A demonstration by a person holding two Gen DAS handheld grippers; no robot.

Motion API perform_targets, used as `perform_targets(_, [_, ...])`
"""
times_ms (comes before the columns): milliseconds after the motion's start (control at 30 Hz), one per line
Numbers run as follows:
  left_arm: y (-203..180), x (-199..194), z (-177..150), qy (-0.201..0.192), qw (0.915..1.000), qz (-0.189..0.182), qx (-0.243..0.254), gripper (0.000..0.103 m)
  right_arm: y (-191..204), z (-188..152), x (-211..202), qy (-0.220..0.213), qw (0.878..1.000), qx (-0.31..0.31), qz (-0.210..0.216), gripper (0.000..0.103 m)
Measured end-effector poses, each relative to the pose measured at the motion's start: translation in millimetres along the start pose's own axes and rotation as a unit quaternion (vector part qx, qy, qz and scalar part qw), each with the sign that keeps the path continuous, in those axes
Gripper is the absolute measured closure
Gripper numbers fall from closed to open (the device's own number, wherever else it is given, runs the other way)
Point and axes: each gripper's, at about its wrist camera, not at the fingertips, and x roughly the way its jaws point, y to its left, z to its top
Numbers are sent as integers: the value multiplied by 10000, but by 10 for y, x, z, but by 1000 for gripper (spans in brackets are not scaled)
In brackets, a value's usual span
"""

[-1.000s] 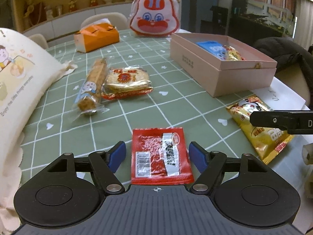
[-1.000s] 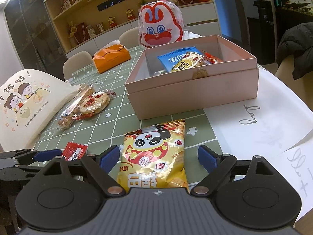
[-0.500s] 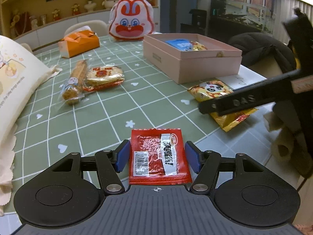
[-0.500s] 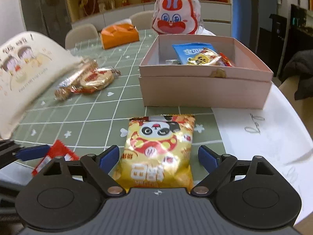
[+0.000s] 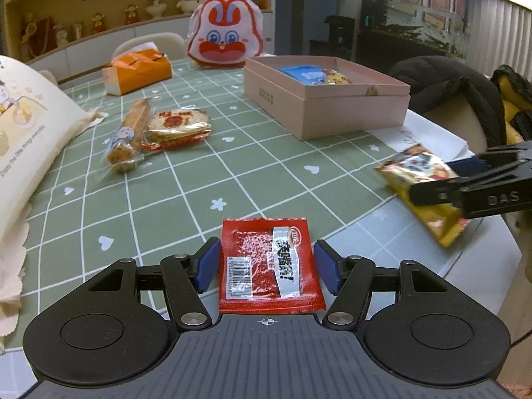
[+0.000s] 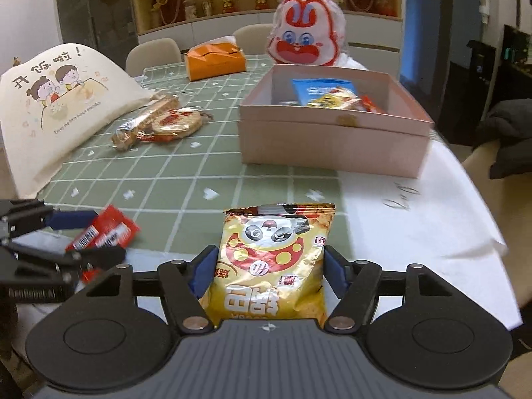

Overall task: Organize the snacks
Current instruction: 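Carry the panda bag toward the pink box with the right tool while left holds the red packet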

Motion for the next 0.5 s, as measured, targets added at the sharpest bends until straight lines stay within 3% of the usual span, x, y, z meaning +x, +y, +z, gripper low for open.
perform_targets(333, [-35,-128,-43,303,9989,-217,283,36,-271,-185,-136,-39,9994,317,-111,35])
perform_targets(500, [-128,-208,-100,129,9993,-142,332,40,-325,-216,-174,-86,9996,260,-121,35])
